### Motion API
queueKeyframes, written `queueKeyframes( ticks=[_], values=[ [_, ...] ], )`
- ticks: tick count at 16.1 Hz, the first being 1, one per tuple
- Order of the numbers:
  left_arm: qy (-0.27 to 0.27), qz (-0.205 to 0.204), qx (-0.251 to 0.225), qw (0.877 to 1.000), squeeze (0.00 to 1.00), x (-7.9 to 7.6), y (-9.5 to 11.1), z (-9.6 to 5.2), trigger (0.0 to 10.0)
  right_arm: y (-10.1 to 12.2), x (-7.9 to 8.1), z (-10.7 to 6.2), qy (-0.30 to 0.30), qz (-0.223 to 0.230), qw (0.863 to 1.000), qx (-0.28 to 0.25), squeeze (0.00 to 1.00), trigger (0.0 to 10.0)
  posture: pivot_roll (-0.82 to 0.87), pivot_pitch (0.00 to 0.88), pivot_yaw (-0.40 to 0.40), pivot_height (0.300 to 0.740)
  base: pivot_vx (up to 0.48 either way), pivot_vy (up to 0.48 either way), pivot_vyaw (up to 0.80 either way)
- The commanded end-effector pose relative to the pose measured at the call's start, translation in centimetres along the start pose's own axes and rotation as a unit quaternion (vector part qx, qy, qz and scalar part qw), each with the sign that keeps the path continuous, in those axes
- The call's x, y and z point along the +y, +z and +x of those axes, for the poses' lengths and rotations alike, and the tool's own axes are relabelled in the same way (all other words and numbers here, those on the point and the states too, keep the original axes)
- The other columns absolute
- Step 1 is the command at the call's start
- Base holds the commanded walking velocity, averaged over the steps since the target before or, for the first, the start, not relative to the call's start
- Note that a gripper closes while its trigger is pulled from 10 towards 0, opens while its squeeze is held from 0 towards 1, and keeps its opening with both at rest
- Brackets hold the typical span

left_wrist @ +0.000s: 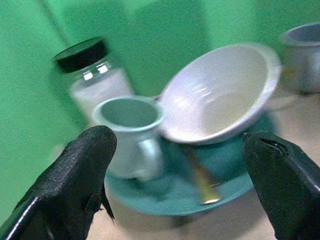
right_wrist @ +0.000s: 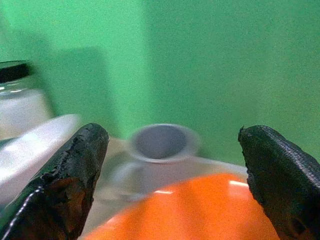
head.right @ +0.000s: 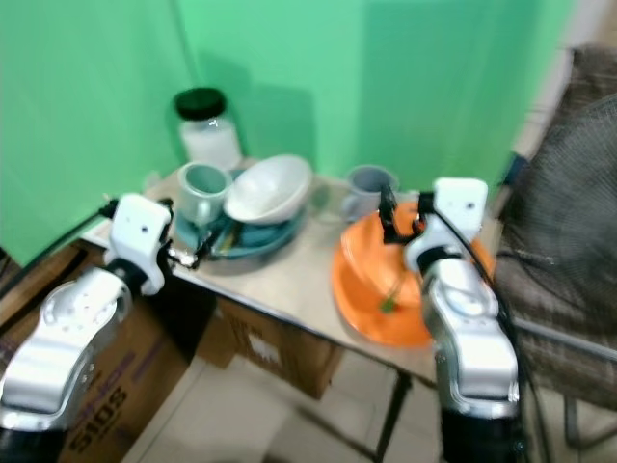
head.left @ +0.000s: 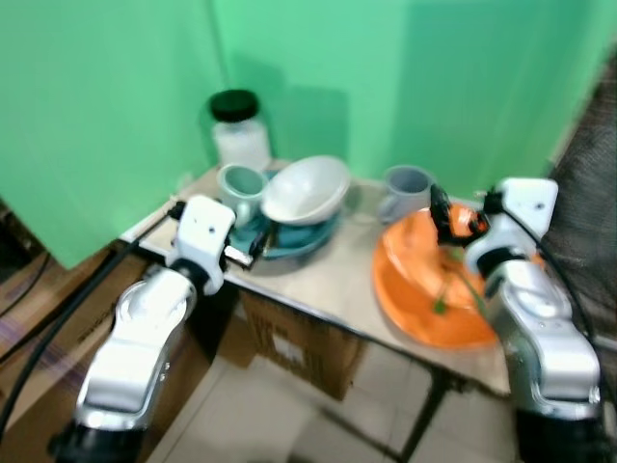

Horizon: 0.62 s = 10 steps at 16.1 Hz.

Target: Setting the table

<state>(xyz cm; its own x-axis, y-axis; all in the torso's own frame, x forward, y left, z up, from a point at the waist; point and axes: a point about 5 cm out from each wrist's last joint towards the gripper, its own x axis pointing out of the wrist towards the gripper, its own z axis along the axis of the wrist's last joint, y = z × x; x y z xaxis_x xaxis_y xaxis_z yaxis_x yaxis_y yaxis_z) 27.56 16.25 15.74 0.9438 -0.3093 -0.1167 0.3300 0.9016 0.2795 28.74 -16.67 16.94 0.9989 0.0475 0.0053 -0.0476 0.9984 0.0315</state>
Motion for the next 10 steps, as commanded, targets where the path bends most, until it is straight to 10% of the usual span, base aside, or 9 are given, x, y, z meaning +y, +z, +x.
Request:
queueKeyframes(
  ticks=[1,10],
  values=[
    [-0.005,0.001,-0.004,1.000,0.47,0.0,0.2,0.1,10.0,0.3,0.0,0.1,0.001,-0.002,1.000,-0.006,0.00,10.0,0.06,0.000,0.064,0.740,0.292,0.000,0.00],
    [-0.014,0.006,-0.011,1.000,0.40,-0.2,0.5,0.1,10.0,1.2,-0.4,1.2,0.039,-0.051,0.998,-0.011,0.00,10.0,0.06,0.000,0.068,0.740,0.226,0.000,0.00]
  ],
)
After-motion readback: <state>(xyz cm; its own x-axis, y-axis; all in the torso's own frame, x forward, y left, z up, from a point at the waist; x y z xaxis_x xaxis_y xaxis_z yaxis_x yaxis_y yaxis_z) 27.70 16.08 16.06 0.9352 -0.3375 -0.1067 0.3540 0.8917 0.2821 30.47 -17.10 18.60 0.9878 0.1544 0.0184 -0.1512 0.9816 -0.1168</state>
